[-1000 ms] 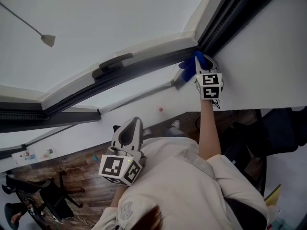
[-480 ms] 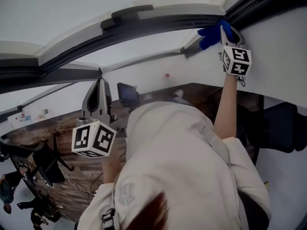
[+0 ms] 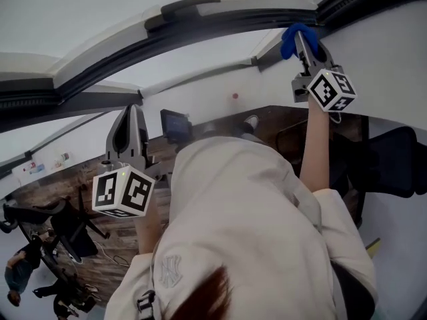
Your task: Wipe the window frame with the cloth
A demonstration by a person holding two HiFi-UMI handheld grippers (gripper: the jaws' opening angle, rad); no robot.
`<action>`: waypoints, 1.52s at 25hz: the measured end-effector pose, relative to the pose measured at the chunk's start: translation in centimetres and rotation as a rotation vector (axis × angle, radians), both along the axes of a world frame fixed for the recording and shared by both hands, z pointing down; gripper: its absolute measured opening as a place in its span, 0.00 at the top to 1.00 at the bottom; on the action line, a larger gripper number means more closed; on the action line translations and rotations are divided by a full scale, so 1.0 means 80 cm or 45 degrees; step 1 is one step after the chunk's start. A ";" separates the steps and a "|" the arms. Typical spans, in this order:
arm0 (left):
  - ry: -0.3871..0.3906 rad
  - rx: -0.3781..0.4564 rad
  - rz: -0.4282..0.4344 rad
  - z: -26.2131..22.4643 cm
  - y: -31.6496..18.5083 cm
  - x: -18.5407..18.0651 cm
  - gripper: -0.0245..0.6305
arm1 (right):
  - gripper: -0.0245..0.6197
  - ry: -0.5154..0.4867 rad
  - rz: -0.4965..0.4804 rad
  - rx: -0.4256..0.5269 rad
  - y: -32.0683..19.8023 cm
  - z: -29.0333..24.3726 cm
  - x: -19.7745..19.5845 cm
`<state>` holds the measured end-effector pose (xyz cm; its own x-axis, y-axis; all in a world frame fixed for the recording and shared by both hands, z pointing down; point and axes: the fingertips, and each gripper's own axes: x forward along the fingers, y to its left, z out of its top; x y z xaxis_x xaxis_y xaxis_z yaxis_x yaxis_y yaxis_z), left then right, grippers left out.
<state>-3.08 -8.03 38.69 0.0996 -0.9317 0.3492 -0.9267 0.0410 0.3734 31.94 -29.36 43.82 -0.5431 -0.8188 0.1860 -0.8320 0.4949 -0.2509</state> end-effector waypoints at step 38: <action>-0.022 -0.058 -0.121 0.008 0.310 0.009 0.96 | 0.90 0.108 -0.577 -0.183 0.497 0.000 -0.119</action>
